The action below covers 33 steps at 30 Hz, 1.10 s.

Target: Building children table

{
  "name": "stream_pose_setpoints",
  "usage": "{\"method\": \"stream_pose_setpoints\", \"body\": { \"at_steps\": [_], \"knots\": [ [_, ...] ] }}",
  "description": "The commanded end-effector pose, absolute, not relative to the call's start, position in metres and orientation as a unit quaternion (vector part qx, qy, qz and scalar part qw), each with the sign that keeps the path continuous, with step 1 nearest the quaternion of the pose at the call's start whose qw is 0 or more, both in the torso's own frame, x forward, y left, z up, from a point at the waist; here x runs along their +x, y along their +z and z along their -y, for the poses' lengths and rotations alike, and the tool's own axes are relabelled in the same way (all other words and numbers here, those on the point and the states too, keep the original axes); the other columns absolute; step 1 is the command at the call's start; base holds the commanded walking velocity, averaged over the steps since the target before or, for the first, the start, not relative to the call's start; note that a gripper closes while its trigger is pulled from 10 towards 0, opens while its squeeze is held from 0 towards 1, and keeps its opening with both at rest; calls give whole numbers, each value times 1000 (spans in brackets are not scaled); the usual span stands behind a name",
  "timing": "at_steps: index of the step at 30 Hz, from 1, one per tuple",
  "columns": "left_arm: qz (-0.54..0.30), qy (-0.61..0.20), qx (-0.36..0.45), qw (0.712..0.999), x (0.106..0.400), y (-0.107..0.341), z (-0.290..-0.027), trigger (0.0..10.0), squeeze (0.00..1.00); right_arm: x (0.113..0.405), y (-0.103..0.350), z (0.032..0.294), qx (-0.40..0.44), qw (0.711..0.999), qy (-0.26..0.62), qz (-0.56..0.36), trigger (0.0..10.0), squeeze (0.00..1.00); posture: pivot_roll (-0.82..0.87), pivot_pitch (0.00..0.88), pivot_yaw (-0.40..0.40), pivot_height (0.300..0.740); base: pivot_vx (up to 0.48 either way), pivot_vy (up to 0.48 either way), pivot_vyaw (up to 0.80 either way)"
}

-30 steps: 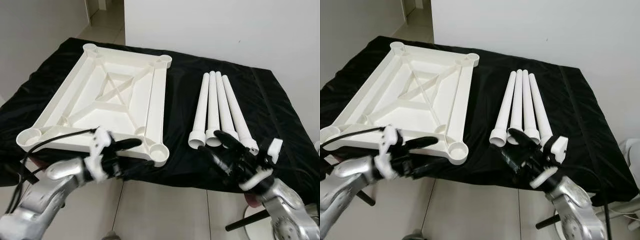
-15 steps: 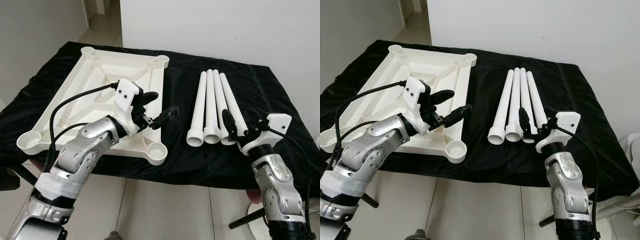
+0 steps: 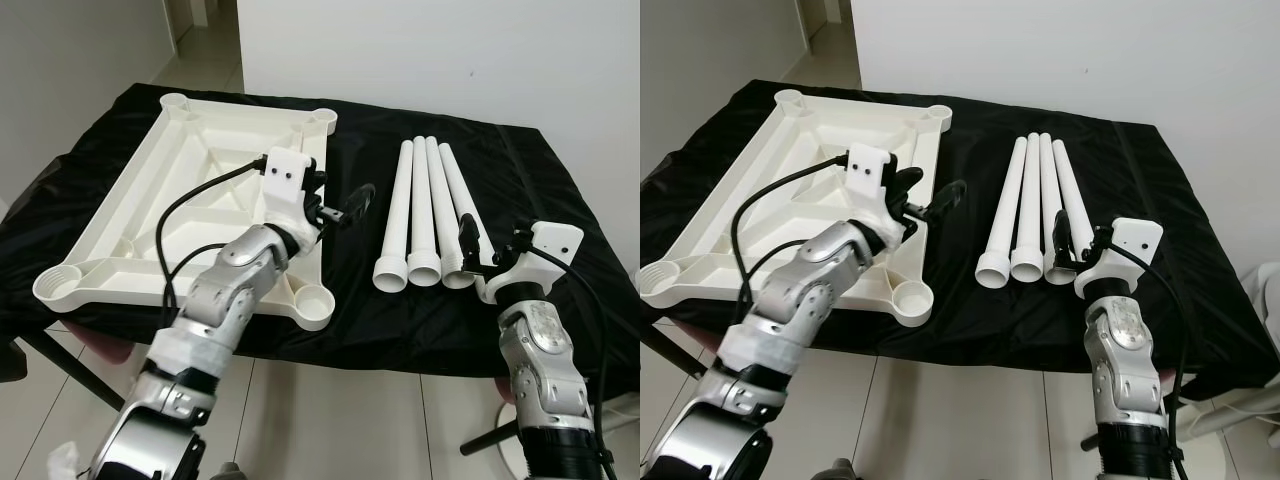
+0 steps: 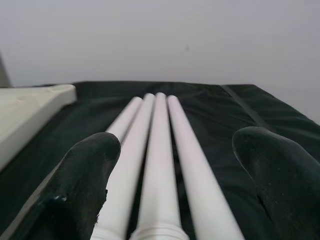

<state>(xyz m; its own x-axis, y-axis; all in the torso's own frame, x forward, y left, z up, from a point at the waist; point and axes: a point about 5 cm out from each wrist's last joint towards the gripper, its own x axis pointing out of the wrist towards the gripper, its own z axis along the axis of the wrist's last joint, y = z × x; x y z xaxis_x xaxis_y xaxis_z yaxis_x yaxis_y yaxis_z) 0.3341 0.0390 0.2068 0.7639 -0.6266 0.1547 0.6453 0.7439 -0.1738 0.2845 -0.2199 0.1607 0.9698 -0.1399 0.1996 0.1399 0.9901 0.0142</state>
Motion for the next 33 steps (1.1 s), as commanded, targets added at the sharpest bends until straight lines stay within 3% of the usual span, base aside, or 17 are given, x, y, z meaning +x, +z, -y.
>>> {"method": "stream_pose_setpoints", "body": {
  "at_steps": [1, 9, 20, 31, 32, 33],
  "knots": [
    [43, -325, -111, 938, 339, 208, -36, 10000, 0, 287, 159, 224, -8, 991, -96, 98, 10000, 0, 0, 0, -22, 740, 0, 0, 0],
    [66, -358, -85, 927, 339, 212, -24, 10000, 0, 291, 160, 223, -8, 990, -104, 99, 10000, 0, -5, 0, -20, 740, 0, 0, 0],
    [69, -377, -37, 923, 334, 208, -17, 10000, 0, 304, 153, 216, -8, 995, -67, 68, 10000, 0, 4, 125, -32, 740, 0, 0, 0],
    [102, -379, -1, 920, 330, 211, -13, 10000, 0, 310, 145, 212, 16, 998, -53, 42, 10000, 0, 16, 161, -26, 740, 0, 0, 0],
    [97, -379, 0, 920, 329, 209, -14, 10000, 0, 311, 142, 209, 28, 998, -39, 33, 9922, 0, 21, 162, -27, 740, 0, 0, 0],
    [93, -378, -3, 921, 330, 209, -15, 10000, 0, 312, 139, 207, 35, 999, -30, 26, 8549, 0, 25, 165, -29, 740, 0, 0, 0]
  ]
}}
